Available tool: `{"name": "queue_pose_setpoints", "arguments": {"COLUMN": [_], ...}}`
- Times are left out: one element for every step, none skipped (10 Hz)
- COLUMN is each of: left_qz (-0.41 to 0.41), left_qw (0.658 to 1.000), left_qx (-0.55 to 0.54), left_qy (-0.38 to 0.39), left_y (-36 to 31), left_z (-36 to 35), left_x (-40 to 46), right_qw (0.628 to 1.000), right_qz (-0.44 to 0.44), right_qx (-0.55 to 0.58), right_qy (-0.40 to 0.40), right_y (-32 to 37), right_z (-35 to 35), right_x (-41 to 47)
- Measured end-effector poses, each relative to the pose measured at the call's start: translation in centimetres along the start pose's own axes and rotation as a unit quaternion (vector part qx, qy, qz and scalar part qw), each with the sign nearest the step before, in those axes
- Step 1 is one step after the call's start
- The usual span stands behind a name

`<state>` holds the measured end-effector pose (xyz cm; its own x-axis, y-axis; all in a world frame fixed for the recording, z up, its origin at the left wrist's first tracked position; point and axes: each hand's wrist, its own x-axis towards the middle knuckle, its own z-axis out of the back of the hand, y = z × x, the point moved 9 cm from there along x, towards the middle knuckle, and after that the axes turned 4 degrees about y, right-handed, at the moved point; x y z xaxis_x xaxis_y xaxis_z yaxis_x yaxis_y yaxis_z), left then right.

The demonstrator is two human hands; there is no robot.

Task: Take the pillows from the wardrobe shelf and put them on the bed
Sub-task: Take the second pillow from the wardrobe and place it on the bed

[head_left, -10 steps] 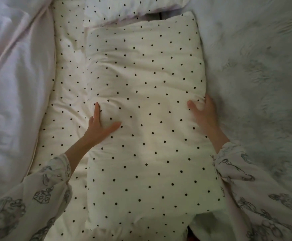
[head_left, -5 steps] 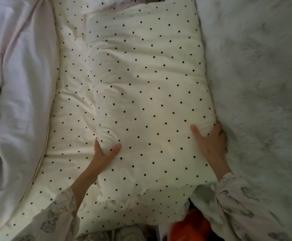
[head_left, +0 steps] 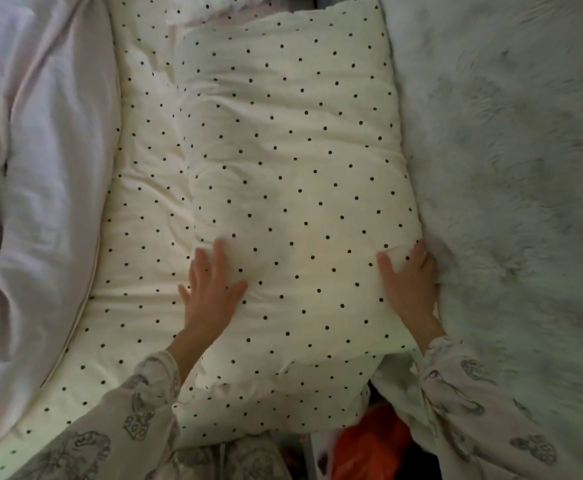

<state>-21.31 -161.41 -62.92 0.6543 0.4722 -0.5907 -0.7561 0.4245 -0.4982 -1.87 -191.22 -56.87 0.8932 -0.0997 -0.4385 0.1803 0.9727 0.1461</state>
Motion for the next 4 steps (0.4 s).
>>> {"name": "queue_pose_setpoints", "arguments": {"left_qz": [-0.153,-0.184,-0.166,-0.149], "left_qw": [0.976,0.959,0.948,0.95], "left_qx": [0.153,0.216,0.267,0.265], "left_qy": [-0.036,0.009,0.049,0.067], "left_y": [-4.5,-6.2,-5.8,-5.5], "left_z": [-0.2,-2.2,-3.5,-3.8], "left_x": [-0.2,0.1,0.9,1.3], "right_qw": [0.997,0.995,0.993,0.996], "right_qz": [0.029,0.045,0.047,0.028], "right_qx": [-0.06,-0.093,-0.102,-0.024], "right_qy": [-0.025,-0.006,0.024,0.077], "right_y": [0.7,0.9,0.7,1.2], "right_z": [-0.8,-1.9,-2.7,-1.2], "right_x": [-2.1,-3.9,-5.0,-4.5]}}
